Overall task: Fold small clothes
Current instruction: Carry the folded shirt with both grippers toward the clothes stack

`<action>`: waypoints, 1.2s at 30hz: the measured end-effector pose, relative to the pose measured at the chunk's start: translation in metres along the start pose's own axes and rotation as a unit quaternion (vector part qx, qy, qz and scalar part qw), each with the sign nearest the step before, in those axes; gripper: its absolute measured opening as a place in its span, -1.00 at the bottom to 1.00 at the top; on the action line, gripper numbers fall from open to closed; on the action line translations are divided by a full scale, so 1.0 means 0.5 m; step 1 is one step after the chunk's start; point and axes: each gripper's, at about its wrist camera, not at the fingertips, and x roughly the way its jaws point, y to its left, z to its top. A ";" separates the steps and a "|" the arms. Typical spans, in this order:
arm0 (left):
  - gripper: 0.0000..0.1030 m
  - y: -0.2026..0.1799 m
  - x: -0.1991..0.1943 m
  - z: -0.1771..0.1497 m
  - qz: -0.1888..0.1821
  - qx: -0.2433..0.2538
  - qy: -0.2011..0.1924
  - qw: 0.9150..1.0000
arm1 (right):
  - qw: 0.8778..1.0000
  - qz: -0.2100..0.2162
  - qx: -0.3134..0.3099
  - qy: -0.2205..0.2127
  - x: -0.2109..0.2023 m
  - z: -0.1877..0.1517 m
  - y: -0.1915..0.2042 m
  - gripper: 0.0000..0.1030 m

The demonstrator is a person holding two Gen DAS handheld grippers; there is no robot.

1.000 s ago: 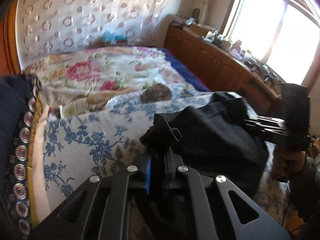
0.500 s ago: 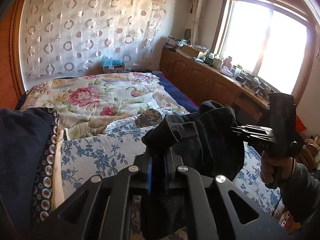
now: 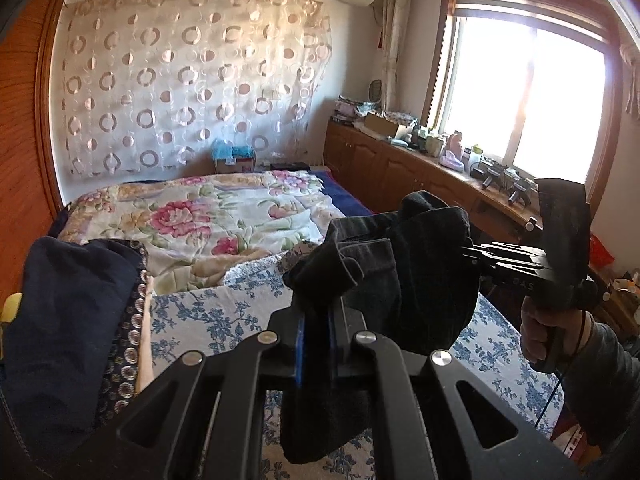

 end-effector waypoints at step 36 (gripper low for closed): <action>-0.89 0.392 -0.262 -0.133 0.220 -0.168 -0.083 0.957 | 0.952 0.175 -0.253 0.002 0.365 0.338 0.563 -0.83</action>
